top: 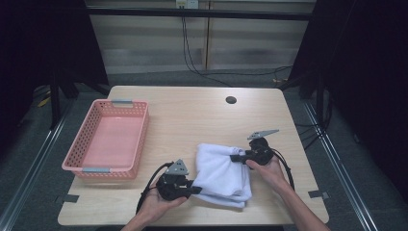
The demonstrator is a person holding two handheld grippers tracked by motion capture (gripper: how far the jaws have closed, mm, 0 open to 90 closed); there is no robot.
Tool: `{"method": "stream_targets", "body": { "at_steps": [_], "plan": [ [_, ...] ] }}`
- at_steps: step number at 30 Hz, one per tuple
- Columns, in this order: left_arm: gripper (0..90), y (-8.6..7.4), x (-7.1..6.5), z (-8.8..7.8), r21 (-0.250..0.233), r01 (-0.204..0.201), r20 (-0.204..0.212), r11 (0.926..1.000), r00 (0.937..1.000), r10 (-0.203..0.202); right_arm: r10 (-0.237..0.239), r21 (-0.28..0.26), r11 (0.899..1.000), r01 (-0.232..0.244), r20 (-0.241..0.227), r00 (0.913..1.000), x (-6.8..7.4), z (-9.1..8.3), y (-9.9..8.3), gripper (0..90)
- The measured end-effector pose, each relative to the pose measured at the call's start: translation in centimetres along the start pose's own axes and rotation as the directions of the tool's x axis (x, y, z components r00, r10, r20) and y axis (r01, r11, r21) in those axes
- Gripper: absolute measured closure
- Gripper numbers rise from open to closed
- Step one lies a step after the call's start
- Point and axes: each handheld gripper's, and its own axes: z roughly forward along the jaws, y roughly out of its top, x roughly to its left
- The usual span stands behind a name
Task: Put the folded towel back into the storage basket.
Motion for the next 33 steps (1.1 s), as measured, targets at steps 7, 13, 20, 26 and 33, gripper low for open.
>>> {"method": "stream_targets", "body": {
  "at_steps": [7,13,20,26,33],
  "plan": [
    [73.9,1.2,0.3,-1.3,-0.032,-0.017,-0.003,0.9994,0.9999,0.017,-0.007,-0.05,0.999,0.006,-0.025,0.9996,0.0,-0.7,2.0,70.3],
    [74.0,2.6,0.9,-2.7,-0.091,-0.01,0.019,0.9958,0.9998,0.011,-0.012,-0.089,0.996,0.007,-0.06,0.9981,-0.3,-1.5,3.1,70.1],
    [74.0,3.8,1.4,-3.4,-0.13,-0.019,0.003,0.9914,0.9998,0.019,-0.027,-0.123,0.992,0.019,-0.066,0.9975,-0.6,-2.5,5.1,70.1],
    [74.1,4.2,2.3,-4.7,-0.164,-0.005,-0.002,0.9865,1.0,0.005,-0.054,-0.146,0.988,0.042,-0.083,0.9951,-0.5,-2.2,7.4,70.1],
    [74.1,4.3,3.4,-6.8,-0.199,0.017,-0.029,0.9799,0.9993,-0.023,-0.088,-0.143,0.987,0.075,-0.087,0.9923,0.3,-1.3,9.8,70.1]
  ]
}}
